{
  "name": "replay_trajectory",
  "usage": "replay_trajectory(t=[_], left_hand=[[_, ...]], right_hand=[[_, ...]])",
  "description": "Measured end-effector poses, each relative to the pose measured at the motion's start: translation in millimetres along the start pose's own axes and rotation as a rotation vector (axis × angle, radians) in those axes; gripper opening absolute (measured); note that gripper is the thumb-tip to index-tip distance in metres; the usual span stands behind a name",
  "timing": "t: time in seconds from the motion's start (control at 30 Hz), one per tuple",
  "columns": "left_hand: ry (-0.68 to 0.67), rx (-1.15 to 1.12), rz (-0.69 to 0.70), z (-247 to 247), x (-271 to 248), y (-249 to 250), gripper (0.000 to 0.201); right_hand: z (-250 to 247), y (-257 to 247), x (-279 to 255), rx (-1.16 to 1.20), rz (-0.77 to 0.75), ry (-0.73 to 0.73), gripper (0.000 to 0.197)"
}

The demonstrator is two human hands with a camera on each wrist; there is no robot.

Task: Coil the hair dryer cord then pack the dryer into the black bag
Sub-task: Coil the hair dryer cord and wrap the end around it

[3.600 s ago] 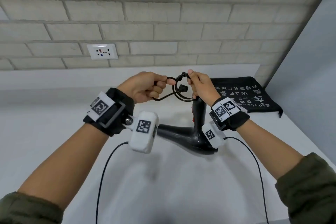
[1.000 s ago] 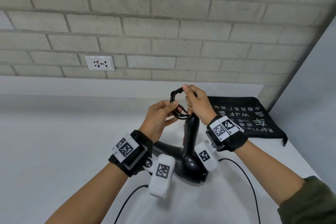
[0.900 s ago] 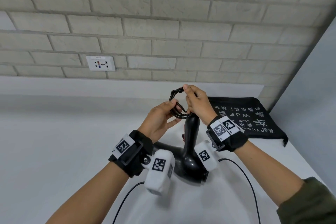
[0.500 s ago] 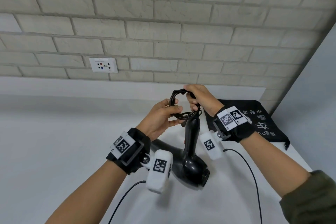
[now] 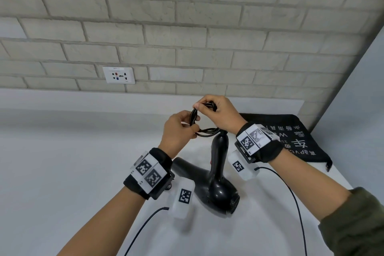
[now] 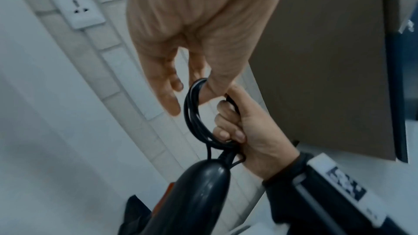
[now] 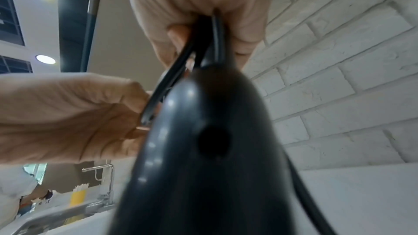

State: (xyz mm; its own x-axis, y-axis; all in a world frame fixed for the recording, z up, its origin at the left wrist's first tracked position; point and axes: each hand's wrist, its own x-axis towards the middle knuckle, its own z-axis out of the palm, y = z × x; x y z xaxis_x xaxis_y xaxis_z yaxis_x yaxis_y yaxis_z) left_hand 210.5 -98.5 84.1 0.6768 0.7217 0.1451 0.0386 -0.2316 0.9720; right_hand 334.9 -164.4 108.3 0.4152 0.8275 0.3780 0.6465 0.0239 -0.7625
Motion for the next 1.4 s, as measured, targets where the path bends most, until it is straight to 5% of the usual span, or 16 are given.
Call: replay_trajectory(t=[0.1,0.2,0.27,0.4,0.53,0.73,1.0,1.4], left_hand=[[0.216,0.155,0.077,0,-1,-5,0.016],[0.27,0.283,0.142,0,-6,-8,0.013],[0.218,0.213,0.102,-3,-7,-12,0.018],[-0.067,-0.413,-0.252,-13,-2,3,0.017],[-0.169,-0.716,-0.479,-20,1,14,0.018],[-0.215,-0.909,-0.636,-22,9,19,0.028],[-0.171,-0.898,-0.581,-26,6,20,0.025],[-0.173,0.247,-0.065,-37,1,51,0.017]], right_hand=[[2,4,-1,-0.048,-0.008,0.082,0.016],[4,7,-1,-0.112,-0.015,0.117,0.017],[5,9,-2,-0.136,-0.012,0.107,0.017],[3,7,-3,-0.136,-0.018,0.08,0.018],[4,9,-6,-0.142,-0.053,0.099,0.017],[4,8,-8,-0.133,-0.041,0.149,0.022],[-1,9,-11,0.191,0.153,0.132,0.022],[6,6,-9,-0.19,-0.044,0.029,0.015]])
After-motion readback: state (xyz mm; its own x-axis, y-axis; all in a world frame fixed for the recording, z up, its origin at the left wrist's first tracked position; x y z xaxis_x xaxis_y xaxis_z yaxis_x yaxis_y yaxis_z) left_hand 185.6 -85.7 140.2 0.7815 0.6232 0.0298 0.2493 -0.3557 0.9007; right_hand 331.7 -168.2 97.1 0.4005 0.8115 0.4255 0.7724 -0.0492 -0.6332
